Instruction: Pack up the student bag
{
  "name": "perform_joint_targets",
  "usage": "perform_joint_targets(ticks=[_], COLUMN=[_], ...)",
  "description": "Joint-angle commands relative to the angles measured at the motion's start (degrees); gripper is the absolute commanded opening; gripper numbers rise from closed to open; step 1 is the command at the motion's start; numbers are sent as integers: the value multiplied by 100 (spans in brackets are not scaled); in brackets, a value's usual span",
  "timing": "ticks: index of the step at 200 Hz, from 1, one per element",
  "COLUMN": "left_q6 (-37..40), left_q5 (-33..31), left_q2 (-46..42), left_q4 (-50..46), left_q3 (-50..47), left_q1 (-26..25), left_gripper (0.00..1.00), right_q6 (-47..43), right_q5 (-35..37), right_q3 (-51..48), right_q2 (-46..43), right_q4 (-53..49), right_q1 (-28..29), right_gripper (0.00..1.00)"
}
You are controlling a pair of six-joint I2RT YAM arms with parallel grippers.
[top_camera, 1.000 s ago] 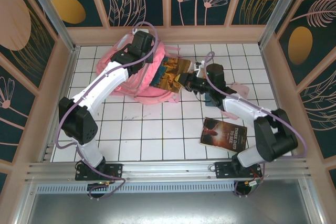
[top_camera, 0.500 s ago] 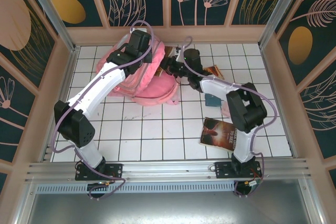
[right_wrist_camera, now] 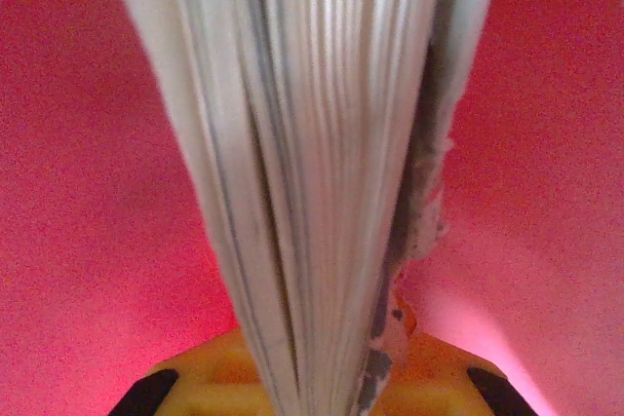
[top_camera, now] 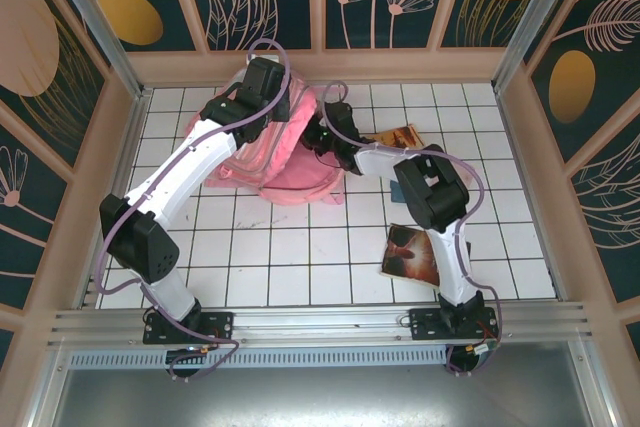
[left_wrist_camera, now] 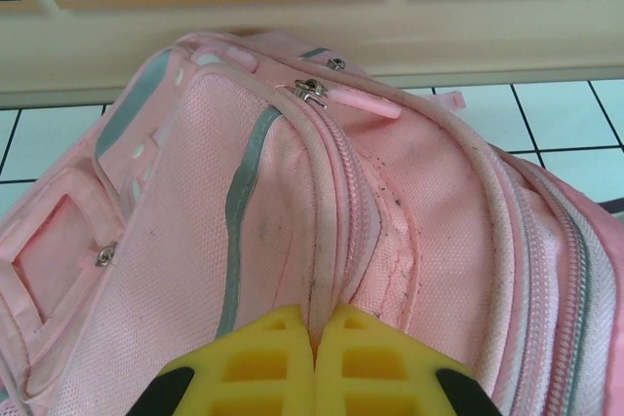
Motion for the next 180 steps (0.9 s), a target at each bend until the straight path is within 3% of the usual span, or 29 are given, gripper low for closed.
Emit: perform_joint_targets(ticks=[1, 65, 72, 94, 110, 139, 180], left_q6=[-153, -177, -181, -205, -214, -246, -347], left_q5=[-131, -186, -177, -208, -282, -372, -345], left_q2=[-449, -529, -529, -546, -576, -600, -626], left_q4=[655, 663, 654, 647, 638, 634, 708], left_q3=[283, 138, 128, 101, 93, 55, -108], left_q1=[-15, -8, -7, -6, 10, 55, 145], left_gripper=[0, 0, 0, 0, 0, 0, 0], right_q6=[151, 982, 965, 853, 711, 551, 644], right_q5=[276, 111, 6, -145, -237, -444, -718], right_q3=[568, 1800, 1929, 2050, 1952, 1591, 490], right_q2=[18, 911, 988, 960, 768, 221, -751], right_q4=[287, -163, -275, -761, -1108, -1700, -1707], right_q1=[127, 253, 240, 208, 158, -3, -77], right_gripper=[2, 8, 14, 48, 60, 63, 66])
